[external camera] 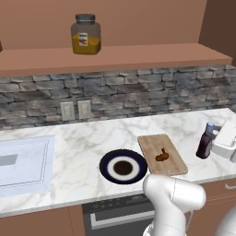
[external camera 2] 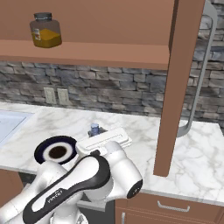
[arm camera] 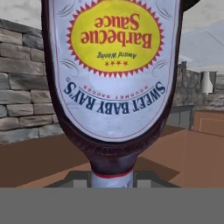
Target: Pick the chicken drumstick from the plate and place it on the cutting board. Then pick the condiment bottle from the cabinet and place it next to the cutting board.
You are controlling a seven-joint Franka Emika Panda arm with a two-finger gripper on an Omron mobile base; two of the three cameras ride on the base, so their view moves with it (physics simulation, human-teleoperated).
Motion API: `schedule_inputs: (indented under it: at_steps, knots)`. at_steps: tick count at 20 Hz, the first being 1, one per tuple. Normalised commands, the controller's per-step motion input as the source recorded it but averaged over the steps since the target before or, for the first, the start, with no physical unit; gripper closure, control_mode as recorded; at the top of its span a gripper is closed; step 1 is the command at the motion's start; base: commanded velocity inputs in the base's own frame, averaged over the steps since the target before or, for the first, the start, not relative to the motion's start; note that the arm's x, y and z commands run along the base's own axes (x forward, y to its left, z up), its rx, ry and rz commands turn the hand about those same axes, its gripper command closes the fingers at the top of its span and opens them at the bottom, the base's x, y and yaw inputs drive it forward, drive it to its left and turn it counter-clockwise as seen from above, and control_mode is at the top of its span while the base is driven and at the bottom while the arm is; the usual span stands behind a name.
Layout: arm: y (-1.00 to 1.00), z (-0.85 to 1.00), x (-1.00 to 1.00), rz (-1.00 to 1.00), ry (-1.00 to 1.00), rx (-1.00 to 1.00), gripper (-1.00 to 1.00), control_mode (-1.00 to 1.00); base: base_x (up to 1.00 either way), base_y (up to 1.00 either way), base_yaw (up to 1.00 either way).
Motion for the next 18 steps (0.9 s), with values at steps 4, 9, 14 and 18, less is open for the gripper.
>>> schedule_inputs:
  at_steps: [4, 9, 14, 18]
  knots:
    - [-0.08, -0.14, 0.0, 0.0, 0.0, 0.0, 1.0, -1.0, 0.0, 0.0, 0.0]
    - [-0.15, -0.12, 0.0, 0.0, 0.0, 0.0, 1.0, -1.0, 0.0, 0.0, 0.0]
    - [-0.19, -0.11, 0.0, 0.0, 0.0, 0.0, 1.0, -1.0, 0.0, 0.0, 0.0]
    - [-0.18, -0.1, 0.0, 0.0, 0.0, 0.0, 1.0, -1.0, 0.0, 0.0, 0.0]
